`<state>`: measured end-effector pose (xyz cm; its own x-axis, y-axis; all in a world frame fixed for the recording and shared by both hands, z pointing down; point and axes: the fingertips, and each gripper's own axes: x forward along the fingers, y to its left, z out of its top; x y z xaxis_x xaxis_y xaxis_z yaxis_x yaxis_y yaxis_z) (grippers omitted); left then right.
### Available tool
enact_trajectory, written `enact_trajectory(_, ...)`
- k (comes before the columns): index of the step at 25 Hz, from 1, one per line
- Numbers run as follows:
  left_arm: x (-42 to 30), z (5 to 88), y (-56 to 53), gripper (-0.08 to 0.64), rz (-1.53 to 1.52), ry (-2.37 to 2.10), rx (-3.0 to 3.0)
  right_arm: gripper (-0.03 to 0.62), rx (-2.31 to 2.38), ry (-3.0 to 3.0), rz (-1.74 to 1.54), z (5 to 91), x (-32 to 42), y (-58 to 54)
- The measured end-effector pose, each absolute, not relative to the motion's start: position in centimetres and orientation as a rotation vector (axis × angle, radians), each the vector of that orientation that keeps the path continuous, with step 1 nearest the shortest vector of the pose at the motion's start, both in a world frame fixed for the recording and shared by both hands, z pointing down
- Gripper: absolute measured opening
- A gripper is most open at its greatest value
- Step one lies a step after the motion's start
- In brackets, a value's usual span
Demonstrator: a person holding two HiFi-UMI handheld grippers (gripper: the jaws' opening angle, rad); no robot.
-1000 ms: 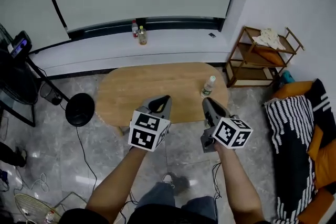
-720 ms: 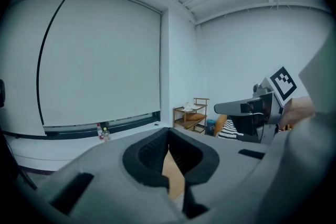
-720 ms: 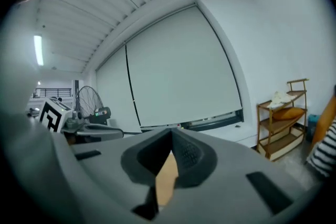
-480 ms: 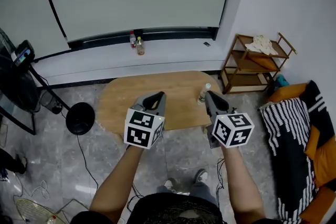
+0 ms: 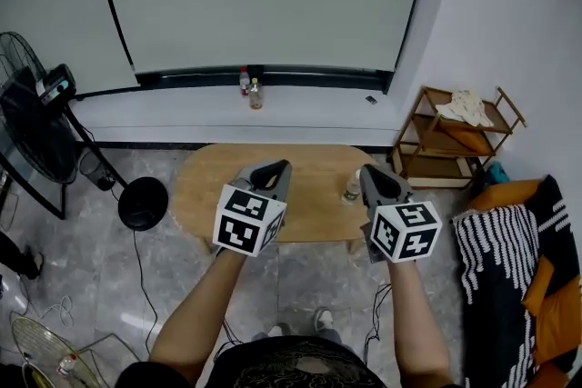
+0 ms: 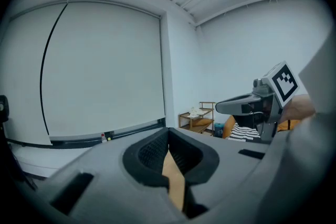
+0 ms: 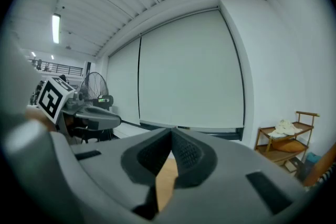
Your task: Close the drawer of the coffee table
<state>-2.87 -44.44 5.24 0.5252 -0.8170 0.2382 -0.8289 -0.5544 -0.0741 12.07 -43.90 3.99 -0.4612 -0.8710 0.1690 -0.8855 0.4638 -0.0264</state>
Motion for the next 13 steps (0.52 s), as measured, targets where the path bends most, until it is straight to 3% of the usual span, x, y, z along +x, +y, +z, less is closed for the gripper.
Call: enact_trajectory(13,-2.0,4.7,-45.7,0.0,0.392,-1.543,2.65,0.003,1.48,-2.61,0.126,3.3,12.8,-46.4)
